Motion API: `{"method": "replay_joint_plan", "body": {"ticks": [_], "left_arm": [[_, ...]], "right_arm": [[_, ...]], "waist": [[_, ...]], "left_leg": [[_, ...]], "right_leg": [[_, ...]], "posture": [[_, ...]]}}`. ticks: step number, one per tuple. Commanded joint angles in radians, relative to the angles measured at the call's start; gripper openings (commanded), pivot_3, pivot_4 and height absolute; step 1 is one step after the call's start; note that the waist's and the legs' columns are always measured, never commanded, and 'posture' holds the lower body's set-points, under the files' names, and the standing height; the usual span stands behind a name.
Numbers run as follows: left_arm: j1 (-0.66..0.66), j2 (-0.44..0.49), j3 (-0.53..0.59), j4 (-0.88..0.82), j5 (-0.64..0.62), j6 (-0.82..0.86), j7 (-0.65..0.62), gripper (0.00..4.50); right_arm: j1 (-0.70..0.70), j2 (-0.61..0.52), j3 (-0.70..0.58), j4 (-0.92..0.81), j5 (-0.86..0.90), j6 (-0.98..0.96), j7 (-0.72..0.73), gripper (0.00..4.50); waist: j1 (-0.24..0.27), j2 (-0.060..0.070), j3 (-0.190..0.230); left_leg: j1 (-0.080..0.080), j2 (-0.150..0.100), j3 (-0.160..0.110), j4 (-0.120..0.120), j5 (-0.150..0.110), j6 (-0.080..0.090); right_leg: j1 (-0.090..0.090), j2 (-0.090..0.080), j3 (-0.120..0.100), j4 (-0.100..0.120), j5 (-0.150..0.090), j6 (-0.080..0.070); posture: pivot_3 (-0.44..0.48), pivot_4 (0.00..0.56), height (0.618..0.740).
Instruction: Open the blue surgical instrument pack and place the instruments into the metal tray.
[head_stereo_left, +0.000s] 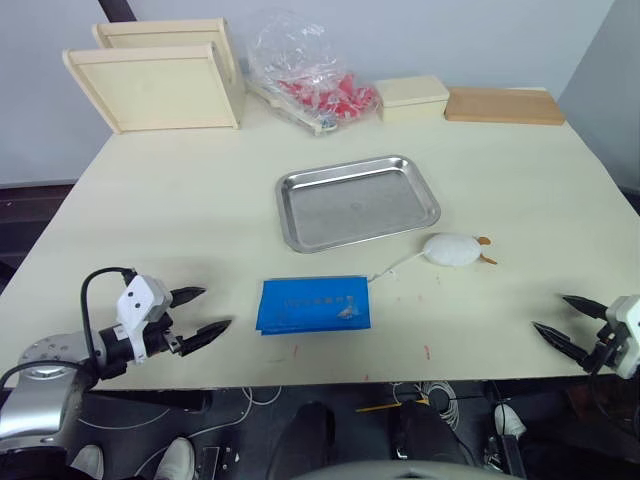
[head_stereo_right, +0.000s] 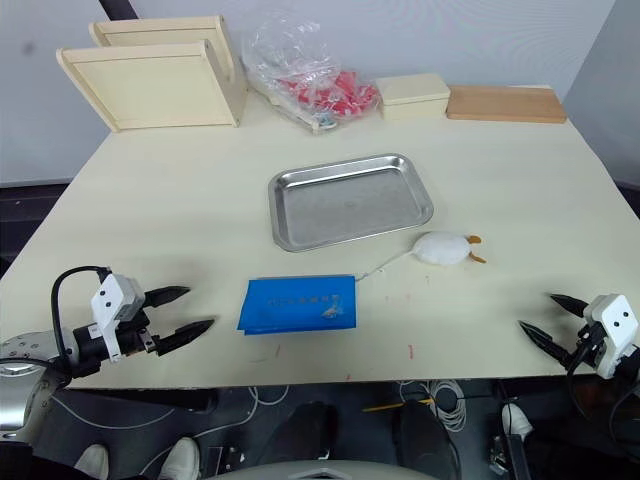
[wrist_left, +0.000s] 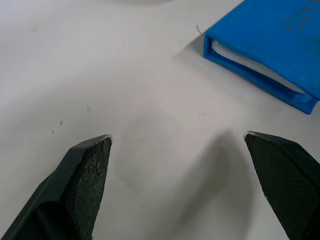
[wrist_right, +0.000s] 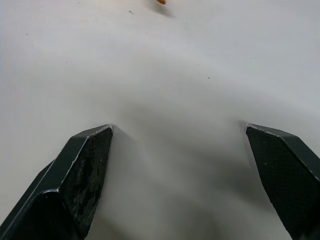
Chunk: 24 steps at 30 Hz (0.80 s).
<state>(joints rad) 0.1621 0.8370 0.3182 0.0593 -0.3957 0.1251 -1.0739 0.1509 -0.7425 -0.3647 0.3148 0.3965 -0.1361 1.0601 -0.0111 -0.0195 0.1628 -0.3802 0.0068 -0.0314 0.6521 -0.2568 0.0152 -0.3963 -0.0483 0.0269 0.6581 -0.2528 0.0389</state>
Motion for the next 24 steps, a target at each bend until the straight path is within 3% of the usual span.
{"method": "replay_joint_plan", "body": {"ticks": [1, 11, 20, 24], "left_arm": [[-0.002, 0.000, 0.029, 0.004, 0.000, -0.027, 0.002, 4.50], [-0.063, -0.005, 0.022, 0.147, -0.019, -0.069, -0.067, 4.50], [-0.163, -0.007, -0.008, 0.237, -0.034, -0.084, -0.202, 4.50], [-0.241, -0.002, -0.062, 0.301, -0.030, -0.071, -0.298, 3.34]], "right_arm": [[0.002, -0.024, -0.027, -0.038, 0.007, 0.008, -0.004, 4.45], [0.007, -0.024, -0.029, -0.095, 0.013, 0.042, -0.018, 4.45], [0.023, 0.019, 0.039, -0.381, 0.054, 0.209, -0.076, 4.45], [-0.003, 0.021, 0.138, -0.490, 0.063, 0.293, -0.059, 3.24]], "waist": [[0.000, 0.000, 0.000], [0.000, 0.000, 0.000], [-0.001, 0.000, 0.000], [0.000, 0.000, 0.000]], "left_leg": [[0.000, 0.000, 0.000, 0.000, 0.000, 0.000], [0.000, 0.000, 0.000, 0.000, 0.000, 0.000], [0.000, 0.000, 0.000, 0.000, 0.000, 0.000], [0.000, 0.000, 0.000, 0.000, 0.000, 0.000]], "right_leg": [[0.000, 0.000, 0.000, 0.000, 0.000, 0.000], [0.000, 0.002, 0.000, 0.000, 0.000, 0.000], [0.000, 0.003, 0.000, 0.000, 0.002, 0.003], [0.000, 0.003, -0.001, 0.000, 0.002, 0.003]], "posture": [[0.000, 0.150, 0.740], [0.000, 0.150, 0.740], [0.000, 0.150, 0.740], [0.000, 0.150, 0.740]]}}
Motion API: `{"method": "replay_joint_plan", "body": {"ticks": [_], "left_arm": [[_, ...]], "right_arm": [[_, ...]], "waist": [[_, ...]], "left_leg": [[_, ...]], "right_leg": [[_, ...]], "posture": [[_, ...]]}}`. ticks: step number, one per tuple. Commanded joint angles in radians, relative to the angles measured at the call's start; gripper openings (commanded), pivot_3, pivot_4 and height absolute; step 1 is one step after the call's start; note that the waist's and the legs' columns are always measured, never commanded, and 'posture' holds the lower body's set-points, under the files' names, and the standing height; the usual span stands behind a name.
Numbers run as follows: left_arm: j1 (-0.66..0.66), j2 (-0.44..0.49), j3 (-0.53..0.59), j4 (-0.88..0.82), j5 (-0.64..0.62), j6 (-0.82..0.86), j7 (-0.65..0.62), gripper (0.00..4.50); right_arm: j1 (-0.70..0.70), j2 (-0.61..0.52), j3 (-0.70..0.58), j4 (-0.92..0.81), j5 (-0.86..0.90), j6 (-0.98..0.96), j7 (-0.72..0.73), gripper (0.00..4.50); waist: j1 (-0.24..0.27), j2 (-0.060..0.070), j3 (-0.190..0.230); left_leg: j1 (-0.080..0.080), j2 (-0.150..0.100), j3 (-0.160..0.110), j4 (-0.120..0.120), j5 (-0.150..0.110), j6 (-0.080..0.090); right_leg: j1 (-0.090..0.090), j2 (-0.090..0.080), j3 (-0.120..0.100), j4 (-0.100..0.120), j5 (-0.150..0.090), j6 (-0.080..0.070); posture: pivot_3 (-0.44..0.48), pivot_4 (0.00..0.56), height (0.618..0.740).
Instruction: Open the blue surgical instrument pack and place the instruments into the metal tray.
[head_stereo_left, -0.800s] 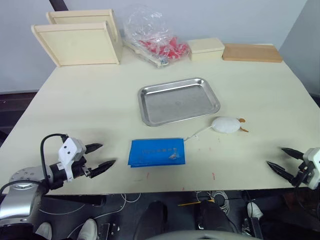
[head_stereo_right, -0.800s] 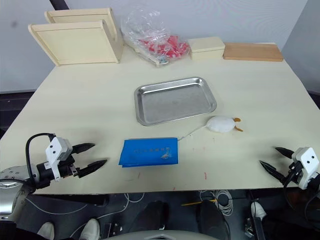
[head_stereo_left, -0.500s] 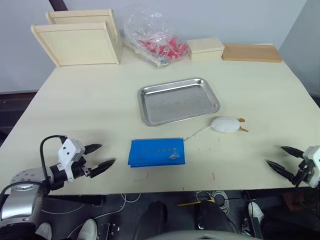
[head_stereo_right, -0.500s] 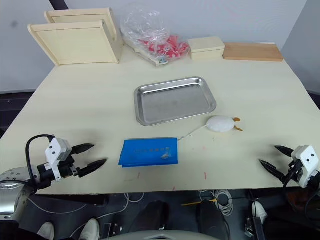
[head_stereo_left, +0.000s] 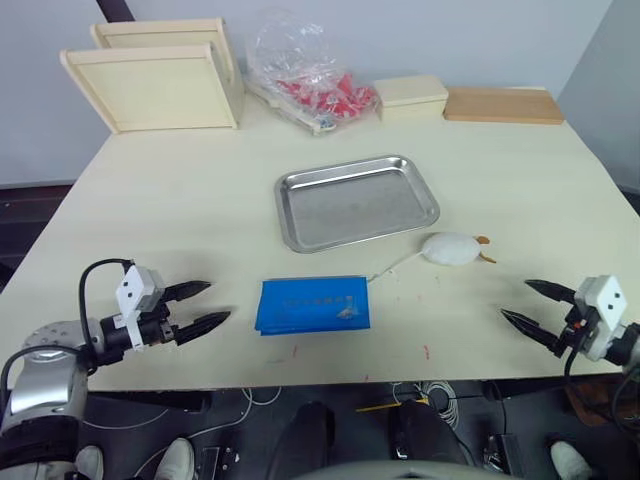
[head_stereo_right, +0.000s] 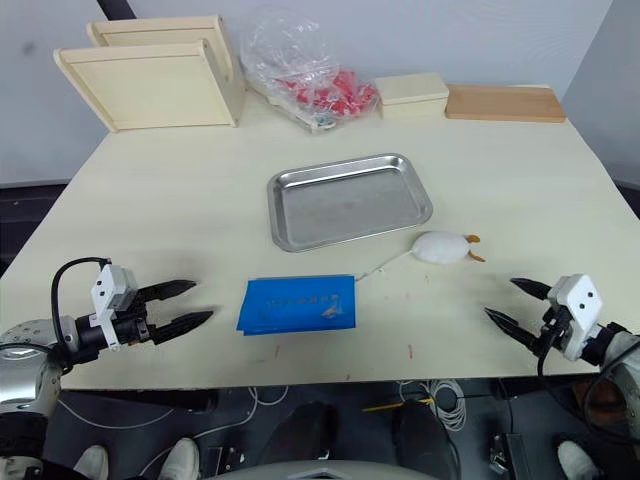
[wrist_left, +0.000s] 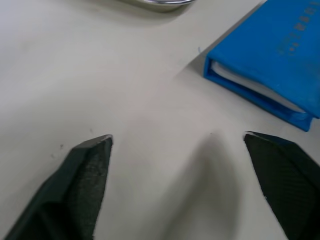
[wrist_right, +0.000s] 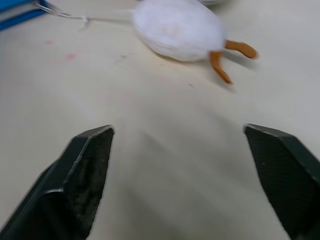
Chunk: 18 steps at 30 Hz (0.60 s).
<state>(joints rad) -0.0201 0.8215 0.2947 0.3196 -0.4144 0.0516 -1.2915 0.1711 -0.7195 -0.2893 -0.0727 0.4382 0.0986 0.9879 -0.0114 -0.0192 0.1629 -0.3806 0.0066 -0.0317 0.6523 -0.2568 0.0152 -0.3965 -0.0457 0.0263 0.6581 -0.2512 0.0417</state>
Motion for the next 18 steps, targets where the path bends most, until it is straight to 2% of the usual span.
{"method": "replay_joint_plan", "body": {"ticks": [1, 2, 4, 5, 7, 8, 11, 18], "left_arm": [[-0.082, 0.012, -0.054, 0.055, -0.012, 0.009, -0.105, 2.69], [-0.104, 0.008, -0.068, 0.064, -0.018, 0.021, -0.129, 2.59], [-0.141, 0.003, -0.096, 0.081, -0.026, 0.039, -0.175, 1.71], [-0.155, 0.003, -0.107, 0.091, -0.022, 0.041, -0.195, 1.43], [-0.184, -0.003, -0.127, 0.114, -0.015, 0.044, -0.220, 0.48], [-0.202, -0.008, -0.136, 0.132, -0.011, 0.048, -0.228, 0.02], [-0.255, -0.025, -0.171, 0.193, 0.008, 0.041, -0.259, 0.02], [-0.315, -0.062, -0.233, 0.217, 0.030, 0.053, -0.290, 0.02]], "right_arm": [[-0.037, 0.003, 0.088, -0.121, 0.020, 0.072, 0.014, 2.56], [-0.051, 0.010, 0.110, -0.135, 0.017, 0.087, 0.007, 2.46], [-0.080, 0.026, 0.153, -0.154, 0.007, 0.105, -0.006, 1.56], [-0.091, 0.033, 0.168, -0.159, 0.003, 0.114, -0.011, 1.26], [-0.109, 0.042, 0.194, -0.161, -0.005, 0.126, -0.016, 0.27], [-0.119, 0.045, 0.208, -0.158, -0.014, 0.125, -0.019, 0.00], [-0.151, 0.061, 0.243, -0.163, -0.030, 0.139, -0.039, 0.00], [-0.182, 0.065, 0.267, -0.188, -0.032, 0.179, -0.057, 0.00]], "waist": [[0.001, 0.000, 0.000], [0.001, 0.000, 0.000], [0.001, -0.001, 0.000], [0.000, -0.001, 0.000], [0.000, -0.001, 0.000], [0.000, -0.001, 0.000], [0.000, -0.001, 0.000], [0.000, -0.001, 0.000]], "left_leg": [[0.000, 0.000, -0.001, 0.000, 0.000, 0.000], [0.000, 0.000, -0.001, 0.001, 0.000, 0.000], [0.000, 0.000, -0.001, 0.001, 0.000, 0.000], [0.000, 0.000, -0.001, 0.001, 0.000, 0.000], [0.000, 0.000, -0.001, 0.001, 0.000, 0.000], [-0.001, 0.000, -0.001, 0.001, 0.000, 0.000], [-0.002, -0.001, -0.002, 0.001, 0.000, 0.000], [-0.002, -0.001, -0.003, 0.001, 0.000, 0.000]], "right_leg": [[0.000, 0.000, -0.001, 0.000, 0.000, 0.000], [0.000, 0.001, -0.001, 0.000, 0.000, 0.000], [0.000, 0.001, -0.001, 0.001, 0.000, 0.000], [0.000, 0.001, -0.001, 0.001, 0.000, 0.000], [0.000, 0.001, -0.001, 0.001, 0.000, 0.001], [0.000, 0.001, -0.001, 0.001, 0.000, 0.001], [0.000, 0.001, -0.002, 0.000, 0.001, 0.001], [0.000, 0.002, -0.003, 0.001, 0.001, 0.001]], "posture": [[0.000, 0.150, 0.740], [0.000, 0.150, 0.740], [0.000, 0.150, 0.740], [0.000, 0.150, 0.740], [0.000, 0.150, 0.740], [0.000, 0.150, 0.740], [0.000, 0.150, 0.740], [0.000, 0.150, 0.740]]}}
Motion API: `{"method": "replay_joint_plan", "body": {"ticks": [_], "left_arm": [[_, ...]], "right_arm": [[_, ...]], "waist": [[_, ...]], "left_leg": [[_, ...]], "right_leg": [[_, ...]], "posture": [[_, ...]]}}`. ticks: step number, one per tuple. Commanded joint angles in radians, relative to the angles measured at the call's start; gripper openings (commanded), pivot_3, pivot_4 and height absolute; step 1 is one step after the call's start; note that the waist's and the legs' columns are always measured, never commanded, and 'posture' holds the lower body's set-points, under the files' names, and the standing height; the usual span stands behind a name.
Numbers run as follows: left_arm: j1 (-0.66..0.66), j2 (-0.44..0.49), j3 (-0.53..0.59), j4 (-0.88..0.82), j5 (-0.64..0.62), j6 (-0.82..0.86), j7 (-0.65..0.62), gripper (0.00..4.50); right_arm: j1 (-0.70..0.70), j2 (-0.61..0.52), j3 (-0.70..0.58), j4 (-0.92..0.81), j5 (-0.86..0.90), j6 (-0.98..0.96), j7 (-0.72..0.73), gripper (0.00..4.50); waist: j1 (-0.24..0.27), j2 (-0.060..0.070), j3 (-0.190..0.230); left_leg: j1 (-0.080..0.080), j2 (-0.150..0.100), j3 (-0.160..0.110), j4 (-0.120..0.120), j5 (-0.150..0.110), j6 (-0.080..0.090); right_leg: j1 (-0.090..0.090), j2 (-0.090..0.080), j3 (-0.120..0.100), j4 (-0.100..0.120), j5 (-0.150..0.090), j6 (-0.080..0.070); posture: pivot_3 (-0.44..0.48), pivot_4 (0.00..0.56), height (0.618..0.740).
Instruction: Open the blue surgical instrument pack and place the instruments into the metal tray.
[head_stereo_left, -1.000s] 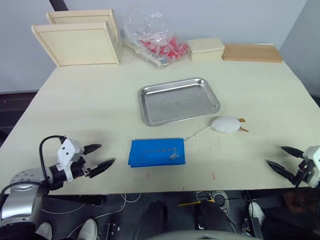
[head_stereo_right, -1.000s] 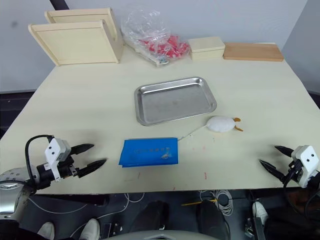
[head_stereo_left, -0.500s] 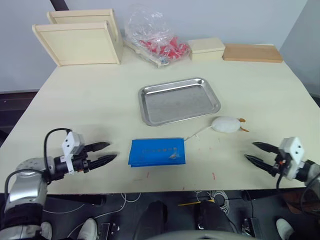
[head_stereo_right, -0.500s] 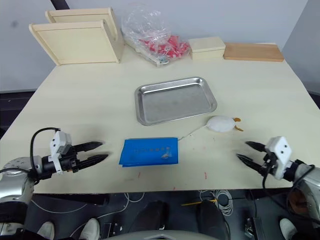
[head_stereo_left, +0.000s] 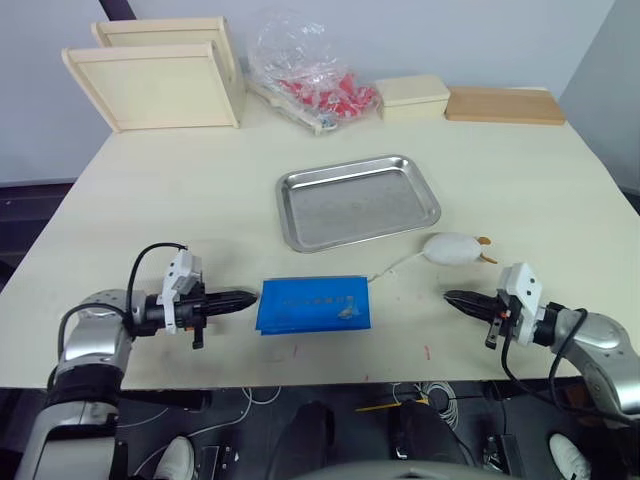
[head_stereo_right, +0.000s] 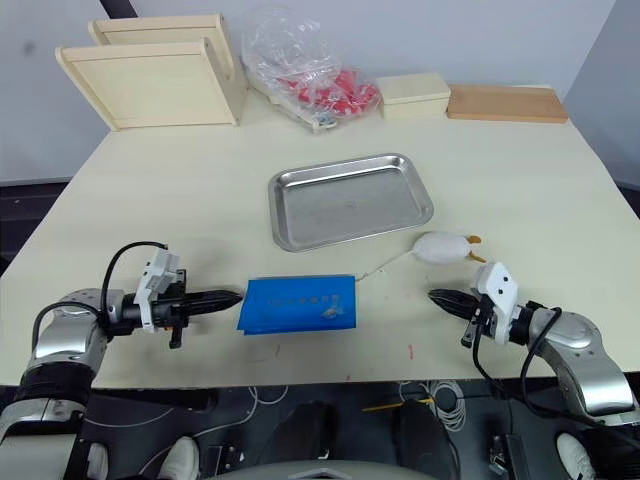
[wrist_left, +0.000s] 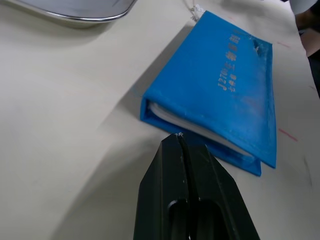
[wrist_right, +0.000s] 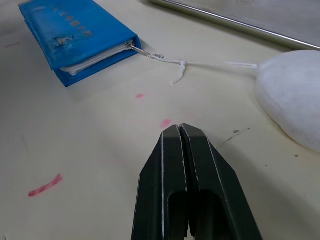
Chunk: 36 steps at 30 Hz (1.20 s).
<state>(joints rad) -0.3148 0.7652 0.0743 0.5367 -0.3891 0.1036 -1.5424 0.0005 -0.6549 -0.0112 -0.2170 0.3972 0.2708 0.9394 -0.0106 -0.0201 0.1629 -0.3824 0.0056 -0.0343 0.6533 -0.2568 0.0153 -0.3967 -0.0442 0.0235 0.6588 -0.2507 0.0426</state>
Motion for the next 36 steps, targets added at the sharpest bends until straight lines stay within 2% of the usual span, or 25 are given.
{"method": "replay_joint_plan", "body": {"ticks": [1, 10, 21, 36], "left_arm": [[-0.025, -0.010, -0.020, 0.004, 0.008, -0.002, -0.039, 0.02], [-0.064, -0.064, -0.065, 0.035, 0.035, -0.029, -0.030, 0.02], [-0.099, -0.191, -0.106, -0.015, 0.046, -0.004, 0.010, 0.02], [-0.126, -0.264, -0.150, -0.002, 0.085, -0.040, 0.006, 0.02]], "right_arm": [[-0.011, 0.001, -0.011, -0.045, 0.009, 0.009, -0.010, 0.00], [-0.010, 0.005, -0.001, -0.081, 0.010, 0.033, -0.029, 0.00], [-0.060, 0.044, 0.091, -0.035, -0.058, 0.037, -0.050, 0.00], [-0.091, 0.115, 0.147, 0.012, -0.092, 0.017, -0.051, 0.00]], "waist": [[-0.001, 0.000, 0.000], [0.005, 0.000, 0.000], [0.009, 0.000, -0.001], [0.010, 0.001, -0.001]], "left_leg": [[0.000, 0.000, 0.000, 0.000, 0.000, 0.000], [0.000, -0.001, 0.000, 0.001, 0.000, 0.000], [0.000, -0.002, 0.000, 0.001, 0.000, 0.000], [0.000, -0.002, -0.001, 0.002, 0.000, 0.000]], "right_leg": [[0.000, 0.000, 0.000, 0.000, 0.000, 0.000], [0.000, 0.000, 0.000, 0.000, 0.000, 0.000], [0.001, -0.001, 0.000, 0.001, 0.000, 0.000], [0.001, -0.001, 0.000, 0.001, 0.000, 0.001]], "posture": [[0.000, 0.150, 0.740], [0.000, 0.150, 0.740], [0.000, 0.150, 0.740], [0.000, 0.150, 0.740]]}}
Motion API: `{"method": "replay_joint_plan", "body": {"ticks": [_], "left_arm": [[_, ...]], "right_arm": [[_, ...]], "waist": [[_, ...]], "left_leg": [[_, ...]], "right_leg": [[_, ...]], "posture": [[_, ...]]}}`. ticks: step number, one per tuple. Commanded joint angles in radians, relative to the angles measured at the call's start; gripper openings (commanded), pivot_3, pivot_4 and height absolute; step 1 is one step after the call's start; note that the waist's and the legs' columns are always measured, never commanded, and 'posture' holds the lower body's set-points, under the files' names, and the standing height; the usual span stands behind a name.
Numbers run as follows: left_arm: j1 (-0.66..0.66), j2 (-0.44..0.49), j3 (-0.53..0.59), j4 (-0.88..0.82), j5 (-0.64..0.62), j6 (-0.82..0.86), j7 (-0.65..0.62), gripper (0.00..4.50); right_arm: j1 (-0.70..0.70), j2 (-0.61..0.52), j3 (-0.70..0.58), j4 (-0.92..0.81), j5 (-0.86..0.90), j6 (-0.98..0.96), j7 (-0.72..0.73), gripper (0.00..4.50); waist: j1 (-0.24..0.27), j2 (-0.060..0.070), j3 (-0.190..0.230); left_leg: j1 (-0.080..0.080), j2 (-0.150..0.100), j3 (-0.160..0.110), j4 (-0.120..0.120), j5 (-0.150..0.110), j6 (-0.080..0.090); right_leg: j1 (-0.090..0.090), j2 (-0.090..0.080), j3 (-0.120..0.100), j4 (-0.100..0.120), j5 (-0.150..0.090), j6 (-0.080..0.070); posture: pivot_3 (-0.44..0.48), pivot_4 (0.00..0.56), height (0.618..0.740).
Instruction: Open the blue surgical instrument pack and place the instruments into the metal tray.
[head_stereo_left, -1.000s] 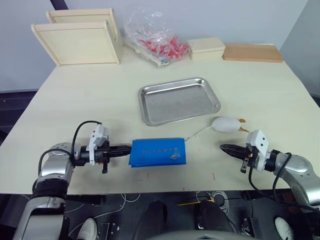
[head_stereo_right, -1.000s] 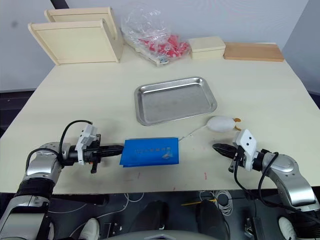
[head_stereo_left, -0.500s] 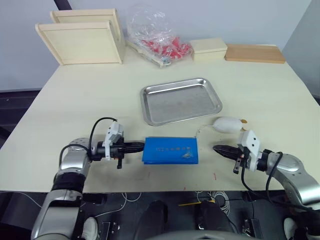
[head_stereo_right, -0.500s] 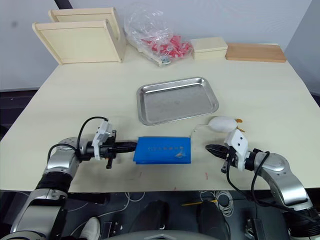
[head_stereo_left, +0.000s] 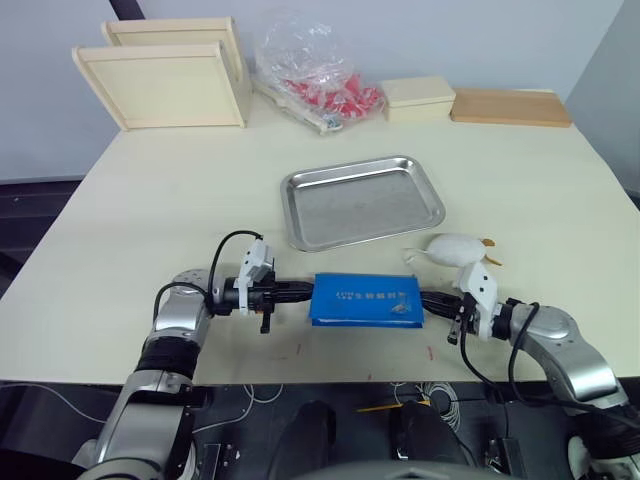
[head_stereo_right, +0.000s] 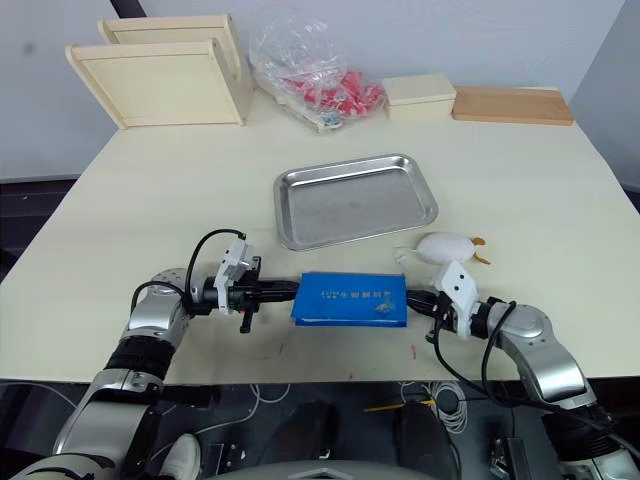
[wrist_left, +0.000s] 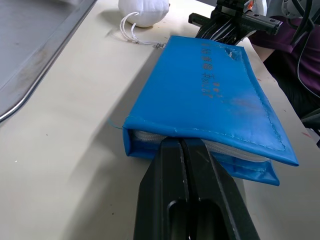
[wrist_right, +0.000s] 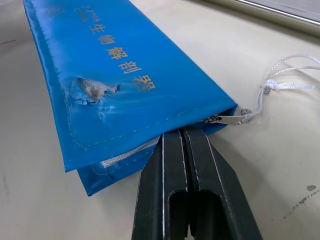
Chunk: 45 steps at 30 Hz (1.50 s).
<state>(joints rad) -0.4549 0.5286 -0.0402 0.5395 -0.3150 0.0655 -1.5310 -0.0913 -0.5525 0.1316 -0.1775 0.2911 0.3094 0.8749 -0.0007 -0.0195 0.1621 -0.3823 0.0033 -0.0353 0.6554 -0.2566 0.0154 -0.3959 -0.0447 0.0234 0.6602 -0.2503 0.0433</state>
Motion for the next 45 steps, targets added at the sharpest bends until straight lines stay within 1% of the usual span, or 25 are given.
{"method": "replay_joint_plan", "body": {"ticks": [1, 5, 10, 14, 19, 25, 28, 33, 39, 45], "left_arm": [[0.017, -0.029, -0.038, -0.014, 0.009, 0.001, -0.006, 0.02], [0.057, -0.030, -0.059, -0.127, -0.015, 0.058, -0.019, 0.02], [0.090, -0.047, -0.088, -0.212, -0.011, 0.091, 0.003, 0.02], [0.077, -0.077, -0.086, -0.180, 0.006, 0.067, 0.045, 0.02], [0.048, -0.081, -0.066, -0.121, 0.017, 0.019, 0.082, 0.02], [0.013, -0.050, -0.037, -0.053, 0.013, -0.017, 0.082, 0.02], [0.000, -0.027, -0.028, 0.001, 0.023, -0.043, 0.080, 0.02], [0.002, -0.015, -0.031, 0.024, 0.026, -0.066, 0.073, 0.02], [0.018, -0.002, -0.022, 0.013, 0.017, -0.068, 0.070, 0.02], [0.048, 0.034, -0.001, -0.014, 0.005, -0.060, 0.077, 0.02]], "right_arm": [[0.003, 0.013, 0.004, -0.028, 0.015, -0.021, 0.015, 0.00], [0.028, -0.006, -0.043, -0.046, 0.061, 0.009, 0.030, 0.00], [0.035, -0.048, -0.107, 0.000, 0.063, -0.014, 0.051, 0.00], [0.029, -0.050, -0.109, 0.029, 0.048, -0.034, 0.063, 0.00], [0.020, -0.026, -0.086, 0.030, 0.040, -0.037, 0.058, 0.00], [0.000, 0.017, -0.057, 0.024, 0.017, -0.034, 0.037, 0.00], [-0.019, 0.041, -0.043, 0.032, 0.005, -0.035, 0.027, 0.00], [-0.040, 0.060, -0.052, 0.050, -0.002, -0.048, 0.016, 0.00], [-0.014, 0.023, -0.075, 0.047, -0.002, -0.054, 0.037, 0.00], [0.025, -0.029, -0.132, 0.076, 0.001, -0.120, 0.050, 0.00]], "waist": [[0.000, 0.000, 0.000], [-0.001, 0.000, 0.000], [-0.001, 0.000, 0.000], [-0.002, 0.000, 0.000], [-0.004, 0.000, 0.000], [-0.015, 0.000, 0.000], [-0.016, 0.000, 0.000], [-0.016, 0.000, 0.000], [-0.016, 0.000, 0.000], [-0.020, 0.000, 0.000]], "left_leg": [[0.000, 0.000, 0.000, 0.000, 0.000, 0.000], [0.000, 0.000, 0.000, 0.000, 0.000, 0.000], [-0.001, 0.000, 0.000, 0.000, 0.000, 0.000], [0.000, 0.000, 0.000, 0.000, 0.000, 0.000], [0.001, 0.000, 0.000, 0.000, 0.000, 0.000], [0.002, 0.001, 0.000, 0.000, 0.000, 0.000], [0.002, 0.003, 0.000, 0.000, 0.000, 0.000], [0.003, 0.004, 0.000, 0.000, 0.000, 0.000], [0.003, 0.005, 0.000, 0.000, 0.000, 0.000], [0.003, 0.005, 0.001, 0.000, 0.000, 0.000]], "right_leg": [[0.000, 0.000, 0.000, 0.000, 0.000, 0.000], [0.000, 0.000, 0.000, 0.000, 0.000, 0.000], [0.000, 0.000, 0.001, -0.001, 0.000, 0.000], [0.000, 0.000, 0.000, 0.000, 0.000, 0.000], [0.002, 0.000, 0.001, 0.000, 0.000, 0.000], [0.002, 0.002, 0.001, 0.001, 0.000, 0.000], [0.001, 0.006, 0.002, 0.001, 0.000, 0.000], [0.001, 0.010, 0.002, 0.001, 0.001, -0.002], [0.001, 0.009, 0.003, 0.000, 0.001, -0.003], [0.000, 0.010, 0.004, 0.000, 0.001, -0.003]], "posture": [[0.000, 0.150, 0.740], [0.000, 0.150, 0.740], [0.000, 0.150, 0.740], [0.000, 0.150, 0.740], [0.000, 0.150, 0.740], [0.000, 0.150, 0.740], [0.000, 0.150, 0.740], [0.000, 0.150, 0.740], [0.000, 0.150, 0.740], [0.000, 0.150, 0.740]]}}
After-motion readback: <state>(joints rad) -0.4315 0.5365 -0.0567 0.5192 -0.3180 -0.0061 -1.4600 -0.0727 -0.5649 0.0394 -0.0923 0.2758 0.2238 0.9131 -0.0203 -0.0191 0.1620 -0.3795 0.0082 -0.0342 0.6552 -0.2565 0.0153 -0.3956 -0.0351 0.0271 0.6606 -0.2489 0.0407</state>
